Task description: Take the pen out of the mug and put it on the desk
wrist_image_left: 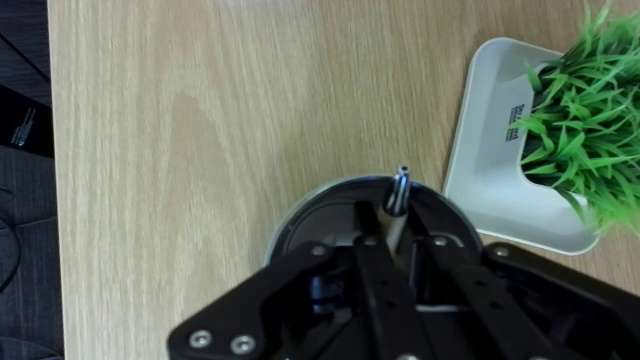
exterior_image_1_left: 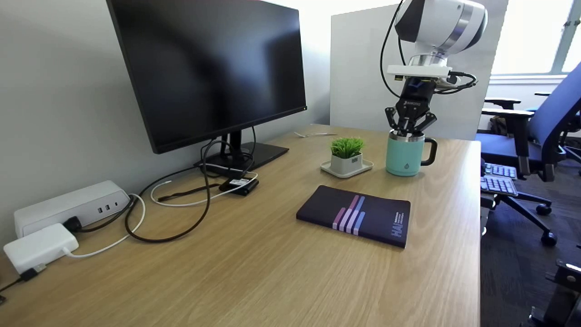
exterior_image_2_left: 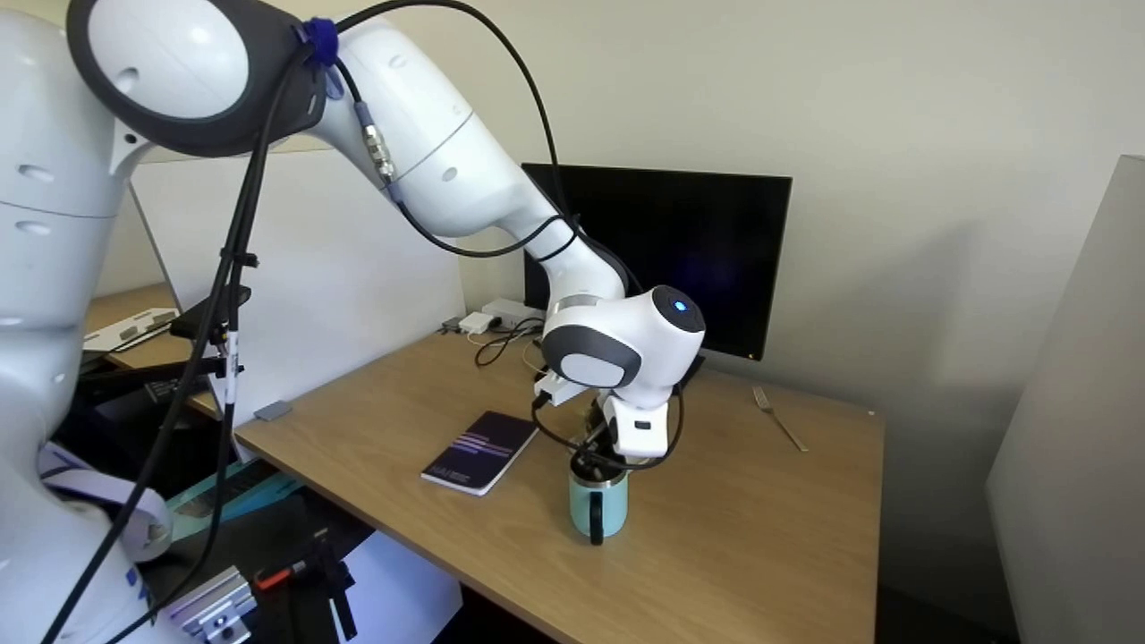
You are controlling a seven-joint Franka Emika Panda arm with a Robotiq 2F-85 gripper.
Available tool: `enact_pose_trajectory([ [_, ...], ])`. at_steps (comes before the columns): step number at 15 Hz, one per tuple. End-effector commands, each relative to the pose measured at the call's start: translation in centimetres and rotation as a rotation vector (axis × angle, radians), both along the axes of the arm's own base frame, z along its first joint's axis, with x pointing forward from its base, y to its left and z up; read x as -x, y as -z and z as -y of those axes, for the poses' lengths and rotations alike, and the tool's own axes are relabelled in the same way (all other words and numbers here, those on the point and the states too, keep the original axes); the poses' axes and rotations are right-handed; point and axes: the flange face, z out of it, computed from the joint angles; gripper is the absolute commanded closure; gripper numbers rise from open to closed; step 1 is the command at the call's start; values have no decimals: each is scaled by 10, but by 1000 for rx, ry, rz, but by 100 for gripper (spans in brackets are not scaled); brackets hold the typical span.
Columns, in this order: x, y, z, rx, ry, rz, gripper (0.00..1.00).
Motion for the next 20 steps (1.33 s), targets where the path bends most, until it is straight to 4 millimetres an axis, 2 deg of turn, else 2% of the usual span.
enact_pose_trajectory([
  [1,-1,-20,7,-15,4,7,97],
  [11,10,-86,14,-29,-16,48,97],
  [16,20,-129,0,-100,-92,79,97],
  [20,29,-155,-25,-120,-257,131,97],
])
